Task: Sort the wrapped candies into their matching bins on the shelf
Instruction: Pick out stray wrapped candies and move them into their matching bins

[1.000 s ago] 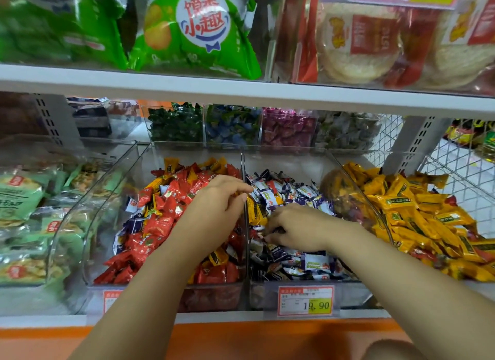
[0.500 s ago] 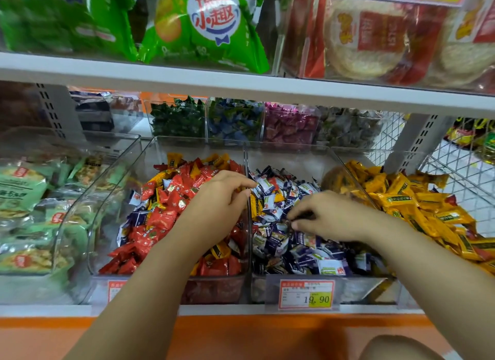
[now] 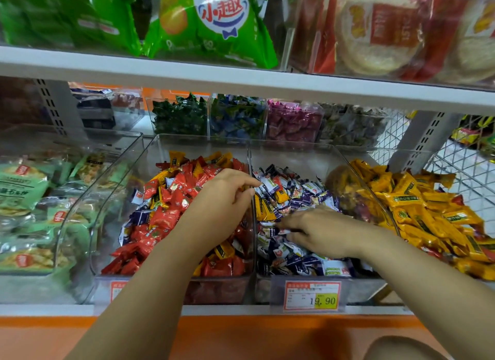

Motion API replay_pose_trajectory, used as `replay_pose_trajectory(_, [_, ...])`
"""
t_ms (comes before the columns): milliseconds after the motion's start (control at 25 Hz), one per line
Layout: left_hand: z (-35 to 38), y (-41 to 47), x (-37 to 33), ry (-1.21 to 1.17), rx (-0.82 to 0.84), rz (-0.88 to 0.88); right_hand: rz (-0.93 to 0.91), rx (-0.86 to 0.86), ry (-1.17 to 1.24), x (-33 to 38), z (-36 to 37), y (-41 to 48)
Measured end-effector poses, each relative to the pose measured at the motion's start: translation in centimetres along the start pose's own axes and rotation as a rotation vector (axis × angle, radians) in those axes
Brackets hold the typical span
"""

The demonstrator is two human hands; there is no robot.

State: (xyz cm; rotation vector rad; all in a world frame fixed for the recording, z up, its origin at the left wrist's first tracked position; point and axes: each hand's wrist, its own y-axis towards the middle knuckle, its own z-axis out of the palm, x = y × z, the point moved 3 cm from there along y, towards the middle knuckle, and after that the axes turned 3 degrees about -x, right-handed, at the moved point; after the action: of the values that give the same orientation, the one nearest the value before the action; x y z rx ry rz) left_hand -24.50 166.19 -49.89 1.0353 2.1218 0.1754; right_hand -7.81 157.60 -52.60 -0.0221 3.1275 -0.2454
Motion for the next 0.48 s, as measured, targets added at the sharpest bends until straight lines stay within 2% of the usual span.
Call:
replay_pose_trajectory(80, [0.0,-0.1,0.0,0.005,-0.002,0.004,0.001,-0.027,0.108,0.4,-1.1,-0.3])
replay_pose_trajectory(160, [0.0,0.0,-0.1,0.006,-0.001,0.001,0.056,-0.155,0.239,0.0,-2.1,0.8])
replay_pose_trajectory(240, [-0.1,0.1,-0.3,0.007,0.004,-0.005,0.179,-0.291,0.225,-1.1,-2.3,2.7])
replay_pose_trajectory(360, [-0.2,0.1,-0.3,0.006,-0.002,-0.008,0.353,-0.267,0.172,-2.1,-0.9,5.0])
replay_pose_trajectory(480, [-0.2,0.2,-0.3,-0.007,-0.011,-0.014,0.415,-0.272,0.101,-2.2,0.0,6.5])
